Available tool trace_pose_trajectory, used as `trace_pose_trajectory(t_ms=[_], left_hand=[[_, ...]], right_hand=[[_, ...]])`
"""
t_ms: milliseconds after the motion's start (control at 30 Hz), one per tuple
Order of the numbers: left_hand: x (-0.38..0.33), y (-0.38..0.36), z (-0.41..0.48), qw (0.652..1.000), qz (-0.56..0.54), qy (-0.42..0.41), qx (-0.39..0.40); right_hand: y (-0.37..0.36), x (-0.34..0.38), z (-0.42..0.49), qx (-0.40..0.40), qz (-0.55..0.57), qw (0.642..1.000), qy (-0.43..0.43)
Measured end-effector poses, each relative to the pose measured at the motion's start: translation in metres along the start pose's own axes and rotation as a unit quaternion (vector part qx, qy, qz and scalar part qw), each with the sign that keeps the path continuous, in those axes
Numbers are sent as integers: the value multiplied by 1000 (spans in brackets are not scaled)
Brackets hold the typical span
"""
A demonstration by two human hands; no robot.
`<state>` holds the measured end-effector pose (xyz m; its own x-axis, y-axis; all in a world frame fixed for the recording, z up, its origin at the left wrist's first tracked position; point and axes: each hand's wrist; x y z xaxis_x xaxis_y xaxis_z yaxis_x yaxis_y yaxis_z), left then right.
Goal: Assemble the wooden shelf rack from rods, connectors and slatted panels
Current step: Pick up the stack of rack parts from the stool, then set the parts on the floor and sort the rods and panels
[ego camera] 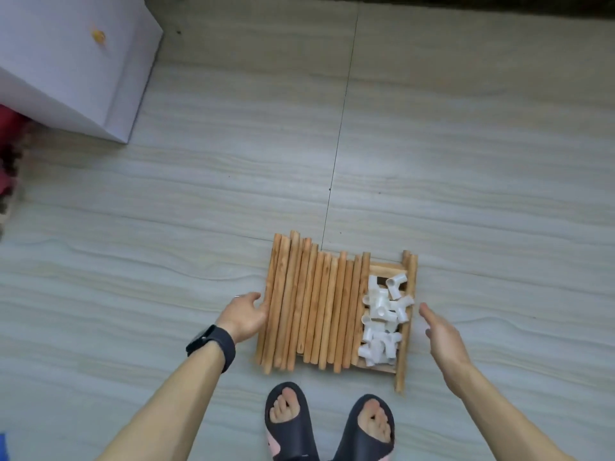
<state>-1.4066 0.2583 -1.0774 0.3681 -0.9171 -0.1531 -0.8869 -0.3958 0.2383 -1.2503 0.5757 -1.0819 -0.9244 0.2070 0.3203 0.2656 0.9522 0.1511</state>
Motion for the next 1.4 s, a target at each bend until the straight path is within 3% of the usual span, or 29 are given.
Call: trace_pose_trajectory(t_ms=[100, 367, 533, 667, 833, 1033, 1300, 1400], left_hand=[[-28, 34, -80, 996, 86, -6, -10], [-151, 166, -412, 986, 0, -143, -87], [-173, 246, -641, 946, 26, -241, -216], [-151, 277, -772, 891, -17, -293, -348], [-73, 272, -866, 838, -64, -287, -459], [75, 222, -921, 781, -147, -195, -575], [340, 86, -977, 695, -323, -6, -643], [420, 35, -994, 659, -367, 65, -653]], right_hand=[[-2, 47, -84, 33, -86, 995, 39], [-12, 246, -396, 39, -211, 955, 207], [-22, 349, -607, 10, -264, 890, 371], [-33, 390, -737, 24, -231, 820, 523], [-70, 402, -832, 92, -214, 727, 646], [-174, 365, -900, 179, -281, 597, 730], [-378, 215, -972, 330, -450, 394, 730], [-445, 152, -991, 377, -487, 343, 710]])
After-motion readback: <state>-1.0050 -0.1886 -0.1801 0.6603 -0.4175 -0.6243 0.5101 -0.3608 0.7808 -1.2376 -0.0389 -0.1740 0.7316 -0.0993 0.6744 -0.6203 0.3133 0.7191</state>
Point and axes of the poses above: each hand's wrist, its own z-axis towards the middle knuckle, its own y-axis out of the back of the hand, x = y × z, and after that the axes turned 11 degrees about x, right-handed
